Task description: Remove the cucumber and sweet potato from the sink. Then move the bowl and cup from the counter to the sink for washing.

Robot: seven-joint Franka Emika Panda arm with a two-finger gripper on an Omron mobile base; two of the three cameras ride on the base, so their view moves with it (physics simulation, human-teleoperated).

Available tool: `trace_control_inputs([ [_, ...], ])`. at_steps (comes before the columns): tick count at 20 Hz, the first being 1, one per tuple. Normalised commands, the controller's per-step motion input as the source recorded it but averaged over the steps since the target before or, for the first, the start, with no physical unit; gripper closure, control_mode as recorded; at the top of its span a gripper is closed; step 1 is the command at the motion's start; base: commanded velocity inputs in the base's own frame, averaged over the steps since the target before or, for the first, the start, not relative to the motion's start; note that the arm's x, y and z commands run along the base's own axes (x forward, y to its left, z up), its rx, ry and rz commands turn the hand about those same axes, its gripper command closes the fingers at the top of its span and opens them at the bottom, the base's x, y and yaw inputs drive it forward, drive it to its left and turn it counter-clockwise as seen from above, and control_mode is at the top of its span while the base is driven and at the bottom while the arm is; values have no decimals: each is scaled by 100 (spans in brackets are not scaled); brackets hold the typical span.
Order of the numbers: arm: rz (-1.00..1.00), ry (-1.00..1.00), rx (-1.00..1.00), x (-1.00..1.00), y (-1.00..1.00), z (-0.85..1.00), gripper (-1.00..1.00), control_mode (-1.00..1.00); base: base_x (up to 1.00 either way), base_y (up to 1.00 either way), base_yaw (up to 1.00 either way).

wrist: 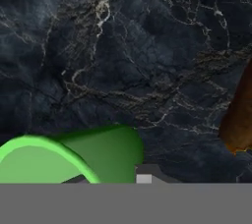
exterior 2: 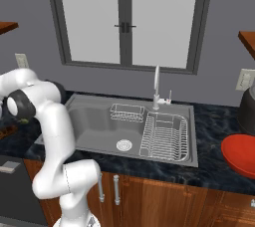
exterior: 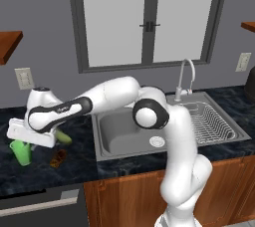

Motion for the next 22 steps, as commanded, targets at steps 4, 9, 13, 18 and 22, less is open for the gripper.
trace_control_inputs([
  [4, 0, 0, 0, -8, -30, 34, 100, -100, 0, 0, 0],
  [9, 0, 0, 0, -11, -36, 31, 100, -100, 0, 0, 0],
  [13, 0, 0, 0, -9, -38, 32, 100, -100, 0, 0, 0],
  [18, 0, -4, 0, -12, -42, 35, 100, -100, 0, 0, 0],
  [22, 0, -7, 0, -12, -41, 36, 100, -100, 0, 0, 0],
])
